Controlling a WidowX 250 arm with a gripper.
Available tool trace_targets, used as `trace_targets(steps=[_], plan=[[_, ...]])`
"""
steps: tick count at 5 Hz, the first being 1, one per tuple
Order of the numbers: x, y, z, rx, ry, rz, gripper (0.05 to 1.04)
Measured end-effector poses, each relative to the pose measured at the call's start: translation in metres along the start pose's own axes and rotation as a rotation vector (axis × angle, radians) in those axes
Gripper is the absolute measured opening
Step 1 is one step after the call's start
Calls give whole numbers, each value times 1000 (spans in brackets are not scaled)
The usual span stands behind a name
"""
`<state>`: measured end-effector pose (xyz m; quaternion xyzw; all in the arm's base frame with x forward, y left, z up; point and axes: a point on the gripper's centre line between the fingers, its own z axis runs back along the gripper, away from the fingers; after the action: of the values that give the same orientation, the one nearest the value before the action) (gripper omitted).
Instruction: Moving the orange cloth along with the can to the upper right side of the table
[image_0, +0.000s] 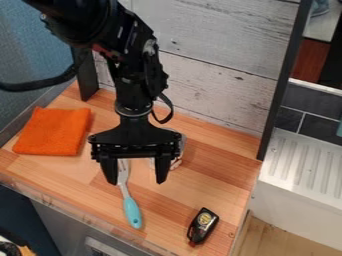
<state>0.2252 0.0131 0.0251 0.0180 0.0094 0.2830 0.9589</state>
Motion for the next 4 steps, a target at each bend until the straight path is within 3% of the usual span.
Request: trace_targets(steps=[1, 2, 3, 4], plan=[[-3, 1, -4, 7, 21, 1, 1001], [19, 23, -11, -38, 23, 147, 1001], [38, 36, -11, -91, -49, 260, 1001], [63, 60, -16, -86, -123, 432, 1001]])
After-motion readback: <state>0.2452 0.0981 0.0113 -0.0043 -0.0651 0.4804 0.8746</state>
